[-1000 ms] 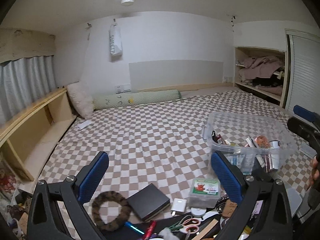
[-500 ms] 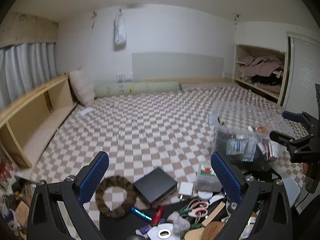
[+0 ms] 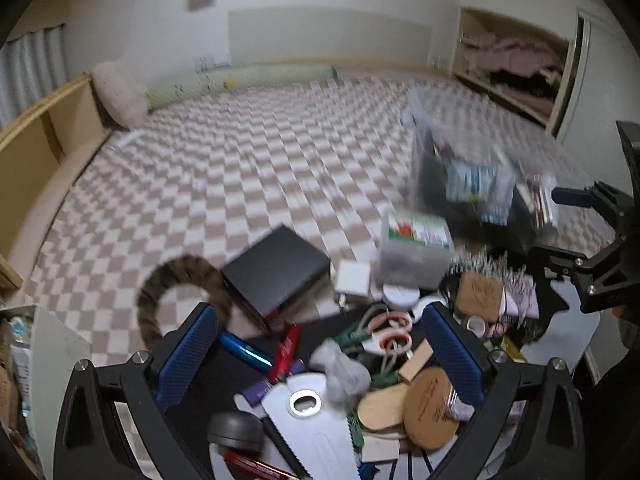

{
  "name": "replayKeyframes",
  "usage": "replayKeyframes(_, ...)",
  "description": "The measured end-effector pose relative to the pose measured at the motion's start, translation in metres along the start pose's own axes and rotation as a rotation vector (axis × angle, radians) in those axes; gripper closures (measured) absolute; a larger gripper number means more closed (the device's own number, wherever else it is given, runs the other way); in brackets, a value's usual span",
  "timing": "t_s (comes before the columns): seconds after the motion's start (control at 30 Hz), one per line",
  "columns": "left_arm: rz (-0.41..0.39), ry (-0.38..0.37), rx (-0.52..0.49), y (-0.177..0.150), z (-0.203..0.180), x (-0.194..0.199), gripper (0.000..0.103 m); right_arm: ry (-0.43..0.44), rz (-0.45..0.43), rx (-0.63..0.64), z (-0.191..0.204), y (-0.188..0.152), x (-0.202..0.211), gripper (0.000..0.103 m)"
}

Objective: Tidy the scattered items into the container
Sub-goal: 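Lower the left gripper onto the white cloth while the right lowers onto the silver tiara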

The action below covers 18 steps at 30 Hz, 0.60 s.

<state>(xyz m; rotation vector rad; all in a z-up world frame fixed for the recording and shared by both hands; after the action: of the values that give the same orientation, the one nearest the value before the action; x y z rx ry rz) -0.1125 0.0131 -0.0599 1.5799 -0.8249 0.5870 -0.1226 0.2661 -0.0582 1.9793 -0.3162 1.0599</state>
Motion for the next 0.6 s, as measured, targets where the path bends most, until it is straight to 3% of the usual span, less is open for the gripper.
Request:
replayKeyframes(0.2, 0.057, 0.045, -0.028, -0.013, -0.004, -0.020, 0.000, 0.030, 0.128, -0.020, -0.006, -0.021, -0.029, 0.024)
replayKeyframes(0.4, 0.120, 0.081, -0.003, -0.023, 0.004, -0.038, 0.000, 0.012, 0.240, -0.044, -0.024, -0.045, -0.054, 0.030)
replayKeyframes(0.6, 0.159, 0.109, -0.014, -0.032, 0.008, -0.052, 0.000, -0.038, 0.385, -0.055, -0.043, -0.082, -0.078, 0.046)
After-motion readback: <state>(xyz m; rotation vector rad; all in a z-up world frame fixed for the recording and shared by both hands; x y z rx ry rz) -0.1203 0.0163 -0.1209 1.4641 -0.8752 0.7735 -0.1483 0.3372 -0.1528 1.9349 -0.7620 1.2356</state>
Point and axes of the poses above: each gripper's, at about its wrist camera, not at the fingertips, and x roughly against the way its jaws point, z to its left, y to its top, the point moved 4 cm from there along -x, roughly the way its jaws point, and after that the axes turned 15 degrees about x, right-handed, at the moved point
